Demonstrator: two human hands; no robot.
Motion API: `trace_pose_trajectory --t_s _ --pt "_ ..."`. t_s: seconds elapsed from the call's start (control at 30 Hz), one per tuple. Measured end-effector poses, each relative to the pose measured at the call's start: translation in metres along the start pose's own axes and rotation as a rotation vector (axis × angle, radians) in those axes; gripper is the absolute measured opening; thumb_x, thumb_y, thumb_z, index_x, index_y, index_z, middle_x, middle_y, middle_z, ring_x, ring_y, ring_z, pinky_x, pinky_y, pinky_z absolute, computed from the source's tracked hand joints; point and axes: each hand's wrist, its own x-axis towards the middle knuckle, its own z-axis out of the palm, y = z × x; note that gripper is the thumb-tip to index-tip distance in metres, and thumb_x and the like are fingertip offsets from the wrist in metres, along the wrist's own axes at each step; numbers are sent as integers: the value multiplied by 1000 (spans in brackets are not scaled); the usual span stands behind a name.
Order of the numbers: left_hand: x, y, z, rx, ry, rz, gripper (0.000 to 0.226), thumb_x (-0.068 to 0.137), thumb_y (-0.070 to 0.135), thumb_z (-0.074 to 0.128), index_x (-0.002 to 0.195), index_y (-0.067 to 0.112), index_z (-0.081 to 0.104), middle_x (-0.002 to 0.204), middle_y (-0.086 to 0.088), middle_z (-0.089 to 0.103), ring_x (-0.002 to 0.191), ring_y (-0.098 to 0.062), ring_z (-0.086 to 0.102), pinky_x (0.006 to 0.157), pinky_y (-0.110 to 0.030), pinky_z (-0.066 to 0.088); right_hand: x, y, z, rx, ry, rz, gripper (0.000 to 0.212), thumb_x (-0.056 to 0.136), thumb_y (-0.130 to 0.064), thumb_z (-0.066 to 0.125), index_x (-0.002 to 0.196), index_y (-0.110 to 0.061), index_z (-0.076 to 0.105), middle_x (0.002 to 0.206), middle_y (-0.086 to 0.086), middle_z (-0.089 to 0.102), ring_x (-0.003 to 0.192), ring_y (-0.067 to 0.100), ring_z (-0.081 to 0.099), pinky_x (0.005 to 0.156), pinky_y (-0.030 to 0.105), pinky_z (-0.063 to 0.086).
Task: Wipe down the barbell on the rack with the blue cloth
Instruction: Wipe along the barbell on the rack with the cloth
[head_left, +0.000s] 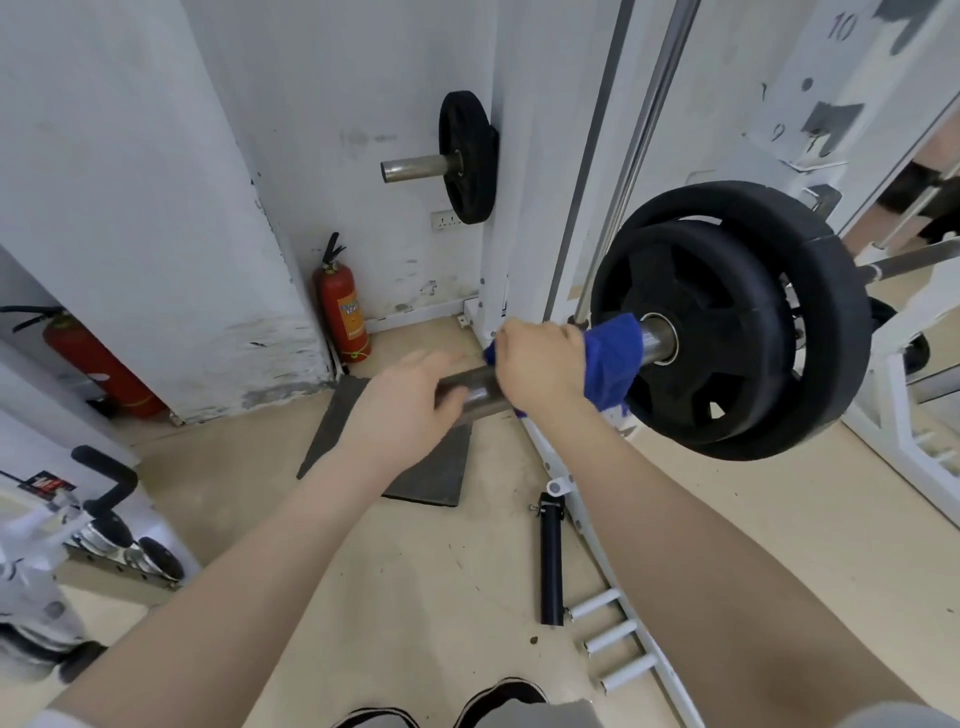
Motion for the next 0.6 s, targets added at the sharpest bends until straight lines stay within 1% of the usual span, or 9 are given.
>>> trace_pose_trajectory --t_s 0.1,0.17,0.23,0.27,0.33,0.37,0.5,0.57,0.6 --pt "-5 -25 -19 -108 141 -54 34 89 13 51 123 14 56 121 -7 59 110 -23 55 94 -32 43 -20 -47 2 92 -15 -245 14 95 -23 38 86 -16 47 72 0 50 77 27 54 87 38 33" --pt "-11 -43 -33 -163 172 -140 31 90 11 51 121 13 57 121 -4 58 105 -17 53 90 -24 39 -25 -60 2 109 -36 -335 15 96 -21 36 91 -15 49 68 -3 48 74 28 53 89 39 34" --pt "-16 -59 -43 -176 154 -183 30 91 11 49 119 13 58 117 -4 59 95 -10 50 84 -21 35 -17 -60 4 58 -100 -310 14 97 -19 35 88 -17 45 61 -5 45 66 27 47 88 39 36" --pt "-19 -67 -47 -168 140 -180 29 91 11 48 118 12 59 117 -4 60 93 -9 49 83 -20 35 -12 -59 3 41 -127 -231 14 97 -17 34 87 -17 44 62 -3 48 67 27 46 87 38 38" --pt "-26 -81 -52 -159 129 -154 28 90 9 49 116 10 60 117 -6 60 92 -8 49 84 -21 37 -3 -63 1 8 -150 -40 15 95 -13 36 92 -16 51 81 4 62 78 28 53 84 36 35" --pt "-30 -87 -54 -159 125 -146 28 90 7 49 115 9 61 117 -7 60 92 -9 49 85 -22 37 -1 -71 1 -26 -178 -4 15 92 -10 39 92 -15 53 91 5 65 83 27 55 81 35 31" --pt "-44 -108 -62 -186 121 -171 29 90 4 48 116 7 60 119 -10 60 100 -19 56 89 -24 39 -8 -122 5 -71 -308 -168 15 91 -6 43 83 -8 56 105 9 64 98 27 58 74 31 26" --pt "-48 -119 -66 -202 112 -184 29 90 5 47 116 9 59 118 -7 60 98 -17 54 88 -24 39 -8 -135 6 -88 -352 -229 16 92 -6 43 90 -9 59 92 8 62 95 28 58 72 32 29" --pt "-50 -124 -68 -205 102 -192 29 91 6 47 116 10 59 118 -6 59 96 -15 53 87 -24 39 -9 -138 5 -109 -356 -253 15 91 -6 42 84 -11 55 78 4 55 87 28 57 70 33 31"
